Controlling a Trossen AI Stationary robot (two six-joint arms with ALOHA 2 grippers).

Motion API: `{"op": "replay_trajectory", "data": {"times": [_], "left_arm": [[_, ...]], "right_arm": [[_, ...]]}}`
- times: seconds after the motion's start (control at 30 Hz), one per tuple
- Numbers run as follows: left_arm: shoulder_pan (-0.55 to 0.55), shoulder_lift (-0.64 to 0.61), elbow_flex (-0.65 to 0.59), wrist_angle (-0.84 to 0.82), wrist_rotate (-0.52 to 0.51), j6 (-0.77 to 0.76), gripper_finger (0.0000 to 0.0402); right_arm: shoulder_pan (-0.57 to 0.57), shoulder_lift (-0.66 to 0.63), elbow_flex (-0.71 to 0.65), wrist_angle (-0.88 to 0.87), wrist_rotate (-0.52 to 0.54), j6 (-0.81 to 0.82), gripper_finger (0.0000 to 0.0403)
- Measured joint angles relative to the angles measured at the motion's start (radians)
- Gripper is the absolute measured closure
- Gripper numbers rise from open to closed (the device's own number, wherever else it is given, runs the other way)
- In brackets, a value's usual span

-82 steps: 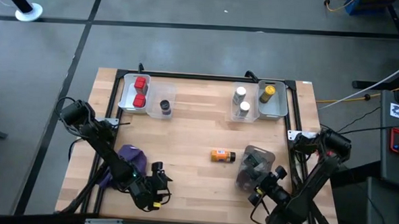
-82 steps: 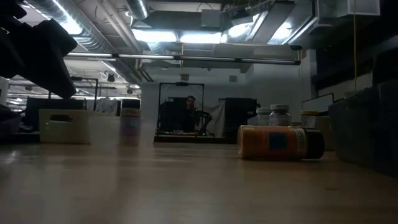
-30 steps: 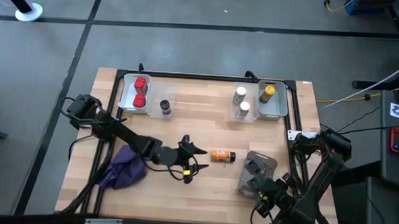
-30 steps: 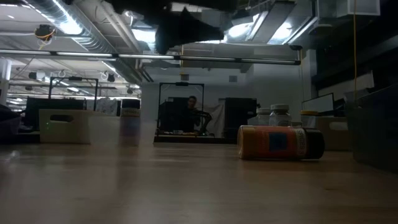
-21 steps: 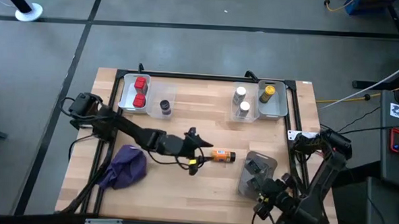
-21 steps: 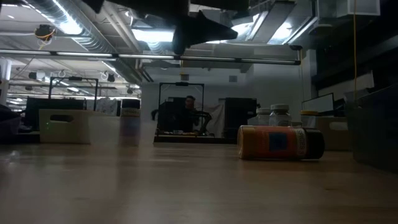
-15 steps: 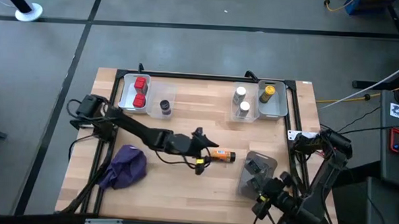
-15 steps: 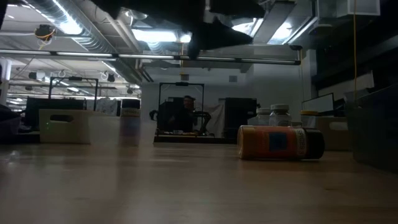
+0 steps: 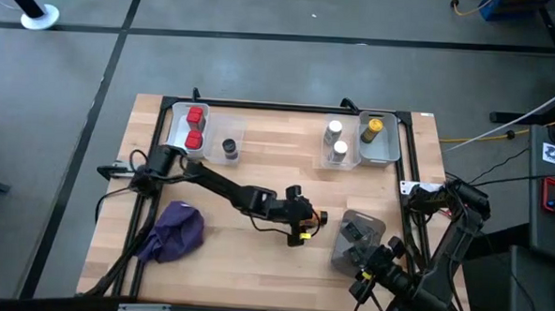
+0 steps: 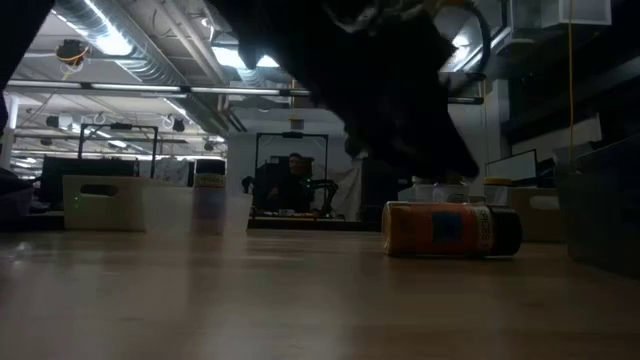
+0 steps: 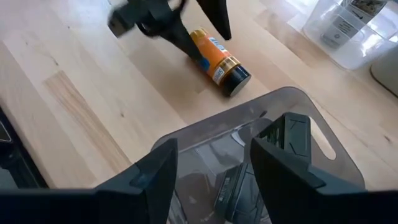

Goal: Sort spices by type
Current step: Put the black seasoning bottle into the left transparent bin

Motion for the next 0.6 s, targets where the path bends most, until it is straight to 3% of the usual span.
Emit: {"op": "replay_trajectory", "data": {"times": [0.6], "left_arm": [[0.043, 0.046, 0.017, -0.204, 0.002, 0.022, 0.0160]], "right_arm": [[0.000, 0.000, 0.000, 0.001, 0.003, 0.000, 0.0199]]}}
